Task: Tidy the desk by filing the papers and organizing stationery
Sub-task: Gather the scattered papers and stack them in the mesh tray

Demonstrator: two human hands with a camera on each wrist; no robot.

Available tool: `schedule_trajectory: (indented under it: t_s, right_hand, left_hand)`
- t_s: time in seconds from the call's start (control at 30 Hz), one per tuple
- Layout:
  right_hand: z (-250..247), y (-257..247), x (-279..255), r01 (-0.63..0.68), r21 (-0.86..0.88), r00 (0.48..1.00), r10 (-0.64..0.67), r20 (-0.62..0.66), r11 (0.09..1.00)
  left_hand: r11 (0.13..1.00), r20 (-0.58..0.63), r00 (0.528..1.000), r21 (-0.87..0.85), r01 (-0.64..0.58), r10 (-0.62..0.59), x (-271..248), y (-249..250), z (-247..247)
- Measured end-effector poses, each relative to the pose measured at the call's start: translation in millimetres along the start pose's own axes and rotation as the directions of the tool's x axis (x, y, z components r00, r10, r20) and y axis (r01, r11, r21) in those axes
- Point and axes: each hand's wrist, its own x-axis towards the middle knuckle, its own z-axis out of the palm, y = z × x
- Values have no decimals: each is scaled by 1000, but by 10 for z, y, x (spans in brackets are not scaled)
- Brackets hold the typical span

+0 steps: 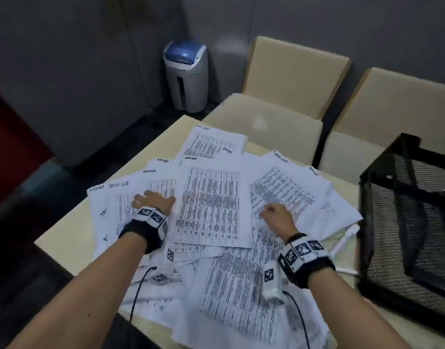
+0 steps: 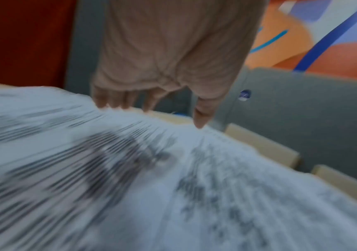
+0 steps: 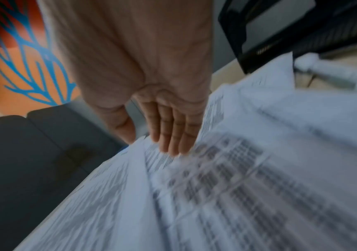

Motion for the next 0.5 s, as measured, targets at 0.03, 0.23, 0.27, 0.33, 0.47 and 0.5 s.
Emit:
schedule_trajectory:
  t_s: [0.03, 0.23, 0.27, 0.33, 0.47, 0.5]
  right_hand:
    - [103, -23, 45, -19, 12, 1000, 19, -16, 1000]
    - [583, -325, 202, -186, -290, 981, 195, 2, 939]
    - [692, -408, 160, -157, -393, 983, 182, 29, 906]
    - [984, -524, 59, -29, -509, 990, 95, 104, 860]
    - [1099, -626, -126, 204, -563, 949, -22, 313, 801]
    - [973, -602, -138, 215, -595, 940, 2, 342, 774]
  left_hand:
    - [995, -22, 995, -5, 96, -97, 0, -111, 18]
    - [961, -109, 977, -229, 154, -182, 110, -459, 136]
    - [956, -64, 984, -257, 143, -164, 153, -440, 90]
    - [936, 97, 991, -329, 124, -97, 170, -410, 39]
    - [974, 126, 992, -225, 8, 21, 76, -429, 42]
    - [973, 109, 993, -230, -29, 56, 84, -466, 41]
